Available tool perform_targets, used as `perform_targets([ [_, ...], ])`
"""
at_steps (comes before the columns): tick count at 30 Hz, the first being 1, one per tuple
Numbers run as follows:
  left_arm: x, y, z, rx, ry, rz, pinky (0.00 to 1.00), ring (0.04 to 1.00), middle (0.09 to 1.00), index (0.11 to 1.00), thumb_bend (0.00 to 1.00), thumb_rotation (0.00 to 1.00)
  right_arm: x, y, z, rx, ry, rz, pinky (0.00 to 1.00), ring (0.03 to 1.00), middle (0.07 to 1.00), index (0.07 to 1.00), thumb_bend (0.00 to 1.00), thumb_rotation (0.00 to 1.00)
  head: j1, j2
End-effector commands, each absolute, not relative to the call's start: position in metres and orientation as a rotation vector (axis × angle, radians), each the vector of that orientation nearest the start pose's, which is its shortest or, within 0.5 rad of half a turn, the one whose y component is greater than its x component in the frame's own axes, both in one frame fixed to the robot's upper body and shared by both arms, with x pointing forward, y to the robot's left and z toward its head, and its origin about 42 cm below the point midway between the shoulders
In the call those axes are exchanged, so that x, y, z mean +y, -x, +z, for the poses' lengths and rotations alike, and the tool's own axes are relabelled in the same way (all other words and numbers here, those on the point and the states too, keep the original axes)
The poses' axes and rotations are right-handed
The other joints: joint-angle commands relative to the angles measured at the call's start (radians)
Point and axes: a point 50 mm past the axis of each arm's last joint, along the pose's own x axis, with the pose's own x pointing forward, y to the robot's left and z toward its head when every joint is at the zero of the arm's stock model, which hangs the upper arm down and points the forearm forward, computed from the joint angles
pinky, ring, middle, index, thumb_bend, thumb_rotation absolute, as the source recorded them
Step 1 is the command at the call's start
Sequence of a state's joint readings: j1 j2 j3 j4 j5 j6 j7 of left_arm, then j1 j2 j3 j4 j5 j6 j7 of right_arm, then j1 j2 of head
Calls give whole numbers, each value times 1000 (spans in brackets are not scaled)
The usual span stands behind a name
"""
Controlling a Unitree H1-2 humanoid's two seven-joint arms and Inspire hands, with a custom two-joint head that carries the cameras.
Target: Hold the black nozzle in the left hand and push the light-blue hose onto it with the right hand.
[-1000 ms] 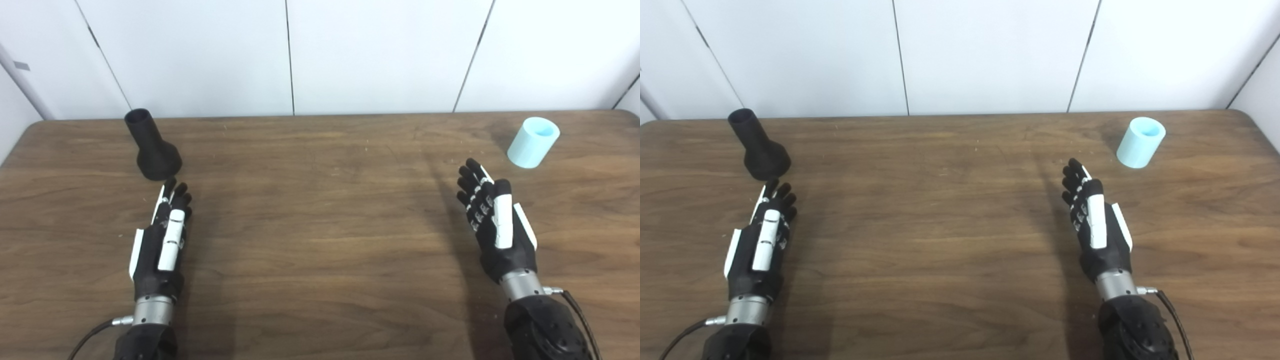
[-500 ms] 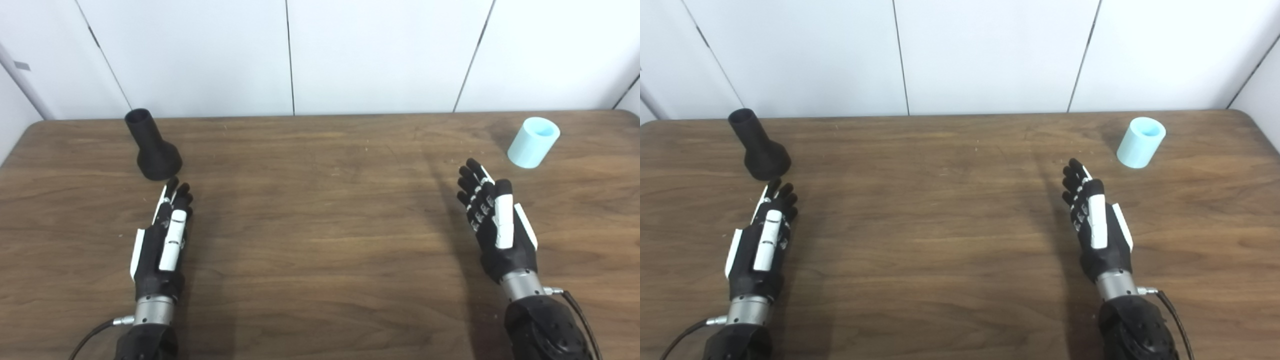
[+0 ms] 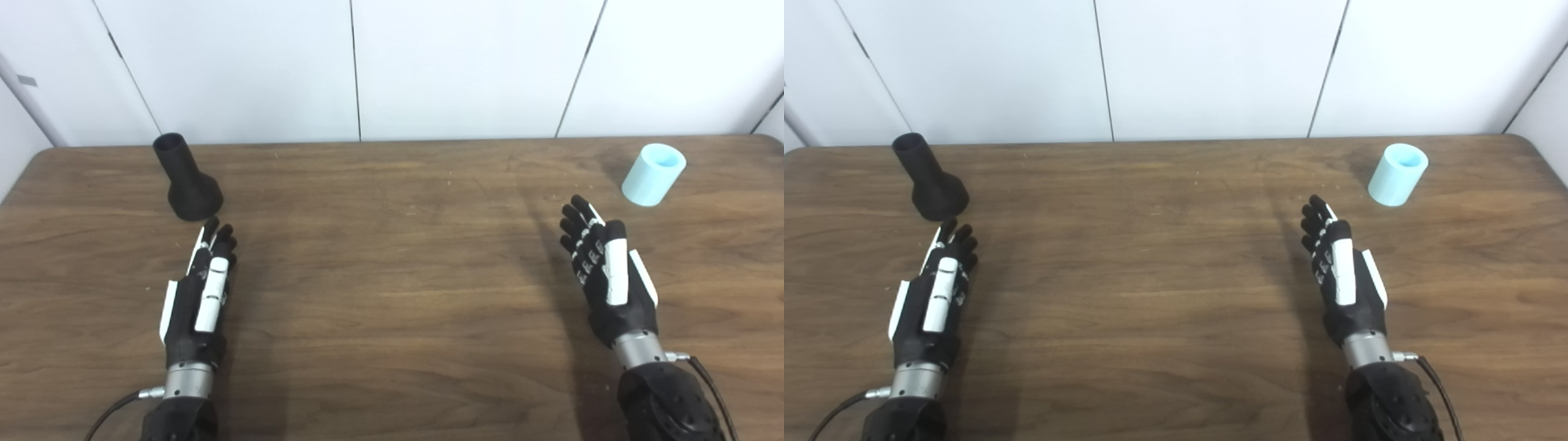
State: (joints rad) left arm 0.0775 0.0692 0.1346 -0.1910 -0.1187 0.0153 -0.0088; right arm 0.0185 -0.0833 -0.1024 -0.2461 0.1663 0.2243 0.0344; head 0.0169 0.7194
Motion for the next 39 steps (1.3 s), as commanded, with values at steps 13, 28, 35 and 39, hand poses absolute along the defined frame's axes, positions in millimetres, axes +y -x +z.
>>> perform_targets([
  [13, 272, -256, 124, -179, 29, 117, 972, 958, 950, 931, 433, 748, -263, -275, 138, -106, -63, -7, 989, 976, 961, 947, 512, 1000, 15, -110],
  [28, 272, -257, 118, -192, 23, 119, 973, 962, 949, 924, 425, 730, -264, -276, 132, -109, -54, 4, 992, 977, 963, 960, 513, 1000, 20, -134],
  [35, 272, -258, 116, -189, 22, 120, 974, 961, 948, 924, 424, 728, -265, -276, 130, -108, -55, 6, 989, 977, 965, 962, 516, 1000, 20, -137],
  [39, 272, -258, 115, -187, 19, 119, 974, 962, 948, 924, 423, 727, -265, -276, 129, -108, -55, 6, 990, 977, 966, 963, 515, 1000, 18, -144],
])
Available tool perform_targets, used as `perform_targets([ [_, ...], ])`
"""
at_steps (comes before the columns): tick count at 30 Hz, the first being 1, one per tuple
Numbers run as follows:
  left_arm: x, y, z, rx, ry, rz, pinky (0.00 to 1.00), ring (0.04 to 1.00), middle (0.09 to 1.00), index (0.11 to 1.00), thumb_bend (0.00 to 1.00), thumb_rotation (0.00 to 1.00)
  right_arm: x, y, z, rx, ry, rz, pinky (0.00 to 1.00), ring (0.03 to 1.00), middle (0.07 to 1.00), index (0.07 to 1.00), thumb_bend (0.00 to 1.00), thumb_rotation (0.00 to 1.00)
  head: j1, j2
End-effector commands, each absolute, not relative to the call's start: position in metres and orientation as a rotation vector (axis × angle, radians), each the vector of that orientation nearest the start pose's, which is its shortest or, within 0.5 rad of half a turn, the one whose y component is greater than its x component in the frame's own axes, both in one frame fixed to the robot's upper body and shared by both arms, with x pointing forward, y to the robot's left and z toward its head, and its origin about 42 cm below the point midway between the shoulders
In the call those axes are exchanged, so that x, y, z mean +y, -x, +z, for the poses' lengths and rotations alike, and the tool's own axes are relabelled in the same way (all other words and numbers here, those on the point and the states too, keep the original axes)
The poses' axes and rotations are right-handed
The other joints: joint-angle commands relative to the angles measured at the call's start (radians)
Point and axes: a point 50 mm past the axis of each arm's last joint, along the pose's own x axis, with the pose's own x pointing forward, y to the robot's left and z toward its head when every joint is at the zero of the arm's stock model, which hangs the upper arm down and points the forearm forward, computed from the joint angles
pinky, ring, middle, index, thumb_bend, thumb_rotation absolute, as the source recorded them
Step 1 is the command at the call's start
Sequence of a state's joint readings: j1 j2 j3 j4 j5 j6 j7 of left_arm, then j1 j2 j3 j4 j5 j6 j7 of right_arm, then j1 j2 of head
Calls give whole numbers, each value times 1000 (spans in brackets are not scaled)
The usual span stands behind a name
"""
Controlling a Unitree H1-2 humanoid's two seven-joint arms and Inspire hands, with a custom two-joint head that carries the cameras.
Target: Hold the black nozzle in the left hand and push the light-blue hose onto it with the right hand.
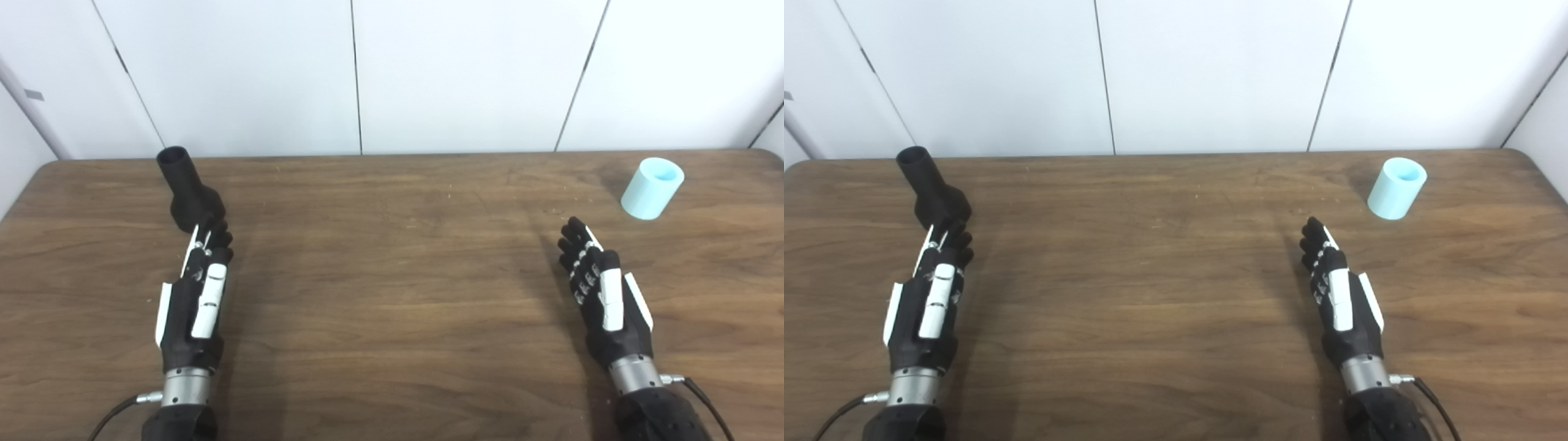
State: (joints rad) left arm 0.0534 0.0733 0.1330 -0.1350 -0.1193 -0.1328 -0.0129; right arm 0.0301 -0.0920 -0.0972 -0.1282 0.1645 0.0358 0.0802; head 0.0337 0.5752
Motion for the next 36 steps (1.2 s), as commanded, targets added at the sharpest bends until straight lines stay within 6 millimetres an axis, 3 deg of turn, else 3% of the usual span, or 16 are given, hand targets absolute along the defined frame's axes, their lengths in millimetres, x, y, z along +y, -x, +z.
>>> perform_targets([
  [1, 272, -258, 115, -187, 19, 119, 974, 962, 948, 924, 424, 728, -265, -276, 129, -108, -55, 6, 989, 976, 965, 963, 516, 1000, 1, -2],
  [36, 269, -258, 116, -181, 20, 112, 972, 957, 940, 922, 438, 735, -266, -277, 128, -110, -71, 13, 990, 976, 966, 962, 516, 1000, 13, 7],
])
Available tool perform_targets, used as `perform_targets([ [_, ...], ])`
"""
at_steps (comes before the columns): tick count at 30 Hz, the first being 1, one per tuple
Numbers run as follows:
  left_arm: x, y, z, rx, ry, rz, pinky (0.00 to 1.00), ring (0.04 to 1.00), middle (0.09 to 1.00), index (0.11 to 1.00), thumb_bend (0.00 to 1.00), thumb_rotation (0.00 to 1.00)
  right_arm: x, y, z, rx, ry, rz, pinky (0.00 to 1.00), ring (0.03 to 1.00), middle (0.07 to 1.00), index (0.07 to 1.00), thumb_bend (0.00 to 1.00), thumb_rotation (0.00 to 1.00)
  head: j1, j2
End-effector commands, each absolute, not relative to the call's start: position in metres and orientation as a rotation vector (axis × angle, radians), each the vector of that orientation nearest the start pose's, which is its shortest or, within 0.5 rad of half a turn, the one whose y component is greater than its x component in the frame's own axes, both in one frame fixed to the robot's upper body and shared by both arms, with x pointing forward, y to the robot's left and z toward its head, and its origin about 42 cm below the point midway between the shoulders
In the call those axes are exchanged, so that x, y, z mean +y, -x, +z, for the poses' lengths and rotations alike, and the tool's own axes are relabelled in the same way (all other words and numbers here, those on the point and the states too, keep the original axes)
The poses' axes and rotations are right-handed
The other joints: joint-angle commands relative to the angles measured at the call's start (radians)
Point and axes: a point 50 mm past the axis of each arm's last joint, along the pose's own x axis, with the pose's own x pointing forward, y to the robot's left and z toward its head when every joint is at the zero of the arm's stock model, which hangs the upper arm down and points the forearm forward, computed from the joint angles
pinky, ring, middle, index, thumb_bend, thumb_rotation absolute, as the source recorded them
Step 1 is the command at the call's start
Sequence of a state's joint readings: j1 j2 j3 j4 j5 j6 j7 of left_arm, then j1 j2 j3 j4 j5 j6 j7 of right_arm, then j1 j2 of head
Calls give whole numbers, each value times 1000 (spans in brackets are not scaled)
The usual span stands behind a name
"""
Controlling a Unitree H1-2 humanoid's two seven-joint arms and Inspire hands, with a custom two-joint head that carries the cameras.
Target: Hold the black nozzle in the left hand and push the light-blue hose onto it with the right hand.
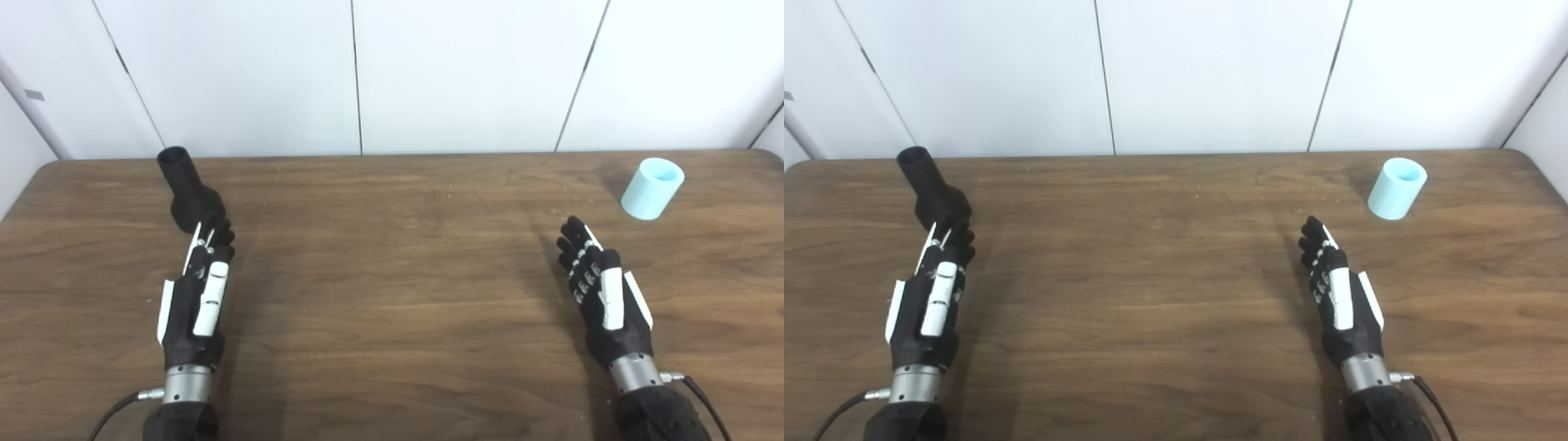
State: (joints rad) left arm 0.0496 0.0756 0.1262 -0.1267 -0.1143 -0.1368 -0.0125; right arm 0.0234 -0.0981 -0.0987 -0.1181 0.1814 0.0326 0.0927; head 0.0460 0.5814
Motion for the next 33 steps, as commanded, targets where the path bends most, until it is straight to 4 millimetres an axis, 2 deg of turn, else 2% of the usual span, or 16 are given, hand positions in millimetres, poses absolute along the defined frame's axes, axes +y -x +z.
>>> perform_targets([
  [1, 269, -258, 116, -181, 20, 112, 972, 957, 940, 922, 438, 734, -266, -277, 128, -110, -71, 13, 990, 976, 966, 962, 516, 1000, 1, 0],
  [33, 268, -259, 122, -183, 15, 103, 974, 959, 942, 924, 436, 730, -266, -278, 133, -107, -70, 7, 995, 978, 966, 959, 500, 1000, -1, 29],
])
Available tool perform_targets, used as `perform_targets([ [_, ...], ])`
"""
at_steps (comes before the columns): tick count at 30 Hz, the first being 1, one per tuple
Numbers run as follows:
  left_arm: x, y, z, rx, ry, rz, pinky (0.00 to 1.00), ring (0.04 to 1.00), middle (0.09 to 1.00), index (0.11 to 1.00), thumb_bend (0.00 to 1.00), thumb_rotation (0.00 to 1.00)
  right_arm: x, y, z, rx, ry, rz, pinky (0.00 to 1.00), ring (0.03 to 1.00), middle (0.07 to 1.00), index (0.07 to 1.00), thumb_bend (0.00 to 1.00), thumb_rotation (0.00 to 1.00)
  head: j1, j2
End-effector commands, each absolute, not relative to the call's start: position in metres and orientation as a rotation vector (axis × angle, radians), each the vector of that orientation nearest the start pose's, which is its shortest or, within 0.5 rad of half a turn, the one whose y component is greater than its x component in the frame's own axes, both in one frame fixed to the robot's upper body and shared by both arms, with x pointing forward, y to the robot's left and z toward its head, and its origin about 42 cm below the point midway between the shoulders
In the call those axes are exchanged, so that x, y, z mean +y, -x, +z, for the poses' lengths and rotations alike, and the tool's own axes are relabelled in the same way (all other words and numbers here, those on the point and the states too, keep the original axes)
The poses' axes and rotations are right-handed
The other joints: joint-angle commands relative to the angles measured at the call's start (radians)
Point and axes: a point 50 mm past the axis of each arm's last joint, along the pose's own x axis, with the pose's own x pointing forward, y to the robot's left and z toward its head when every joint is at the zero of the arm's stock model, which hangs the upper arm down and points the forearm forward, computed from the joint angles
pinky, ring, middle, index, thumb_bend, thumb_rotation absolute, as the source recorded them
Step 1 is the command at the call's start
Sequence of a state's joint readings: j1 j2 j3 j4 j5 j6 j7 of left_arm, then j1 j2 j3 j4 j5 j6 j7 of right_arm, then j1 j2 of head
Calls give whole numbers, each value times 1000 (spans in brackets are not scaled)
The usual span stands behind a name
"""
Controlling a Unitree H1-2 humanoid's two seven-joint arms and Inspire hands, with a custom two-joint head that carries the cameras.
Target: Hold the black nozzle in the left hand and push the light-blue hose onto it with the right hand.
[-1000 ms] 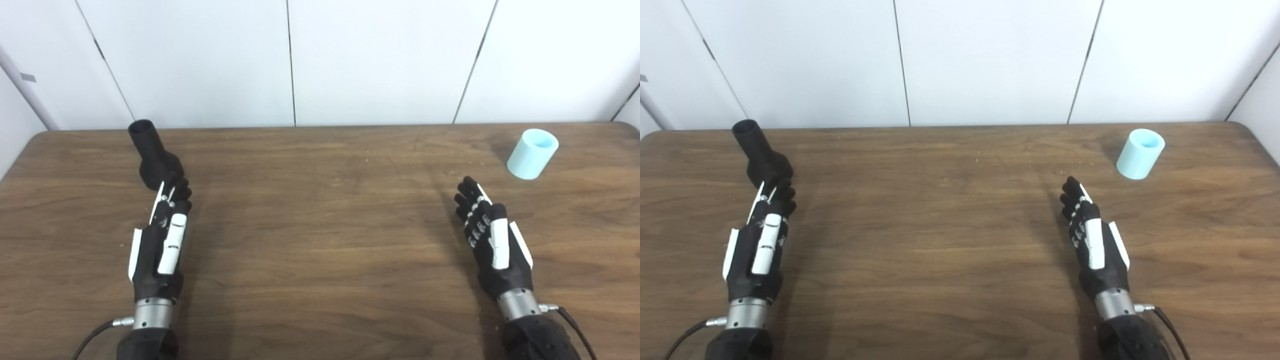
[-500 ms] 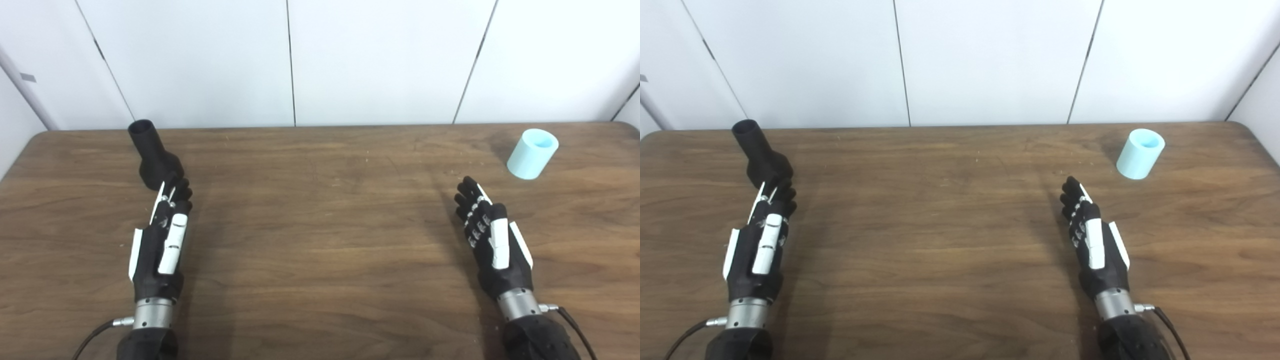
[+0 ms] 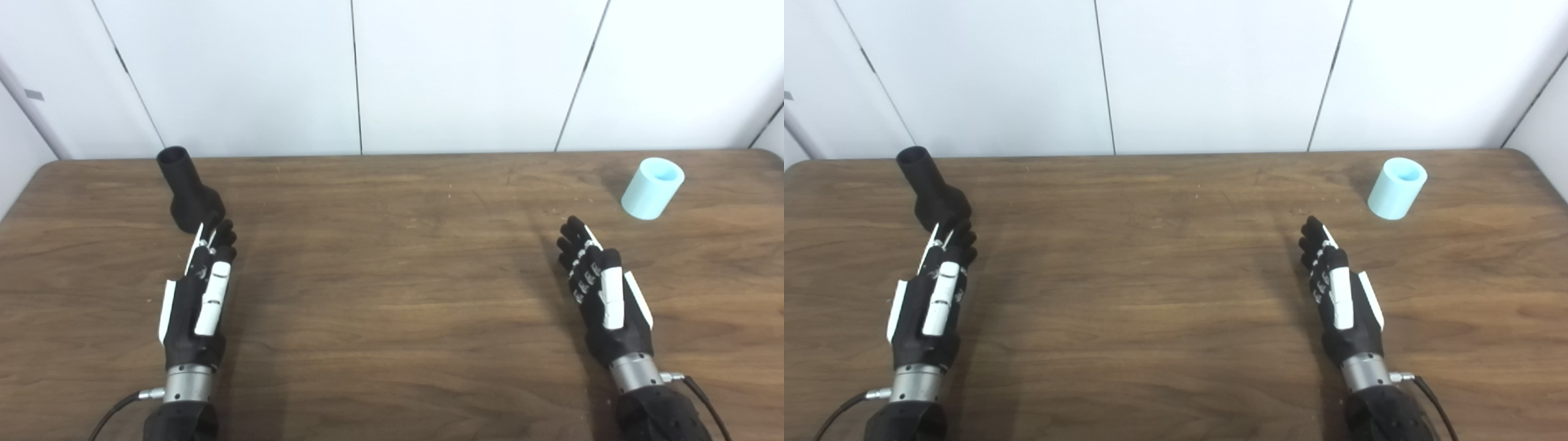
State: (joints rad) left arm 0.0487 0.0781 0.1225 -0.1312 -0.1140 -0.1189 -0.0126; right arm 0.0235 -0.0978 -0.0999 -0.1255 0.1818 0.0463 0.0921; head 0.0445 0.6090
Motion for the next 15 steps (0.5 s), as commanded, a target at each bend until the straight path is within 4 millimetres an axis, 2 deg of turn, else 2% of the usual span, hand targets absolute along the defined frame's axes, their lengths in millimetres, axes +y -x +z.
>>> perform_targets([
  [1, 268, -259, 122, -183, 16, 104, 974, 959, 942, 924, 436, 730, -266, -278, 133, -107, -69, 7, 996, 978, 966, 958, 502, 1000, 0, 1],
  [15, 268, -261, 121, -146, 16, 92, 972, 959, 944, 933, 428, 725, -265, -277, 138, -113, -69, 2, 1000, 980, 969, 960, 500, 1000, 3, 12],
])
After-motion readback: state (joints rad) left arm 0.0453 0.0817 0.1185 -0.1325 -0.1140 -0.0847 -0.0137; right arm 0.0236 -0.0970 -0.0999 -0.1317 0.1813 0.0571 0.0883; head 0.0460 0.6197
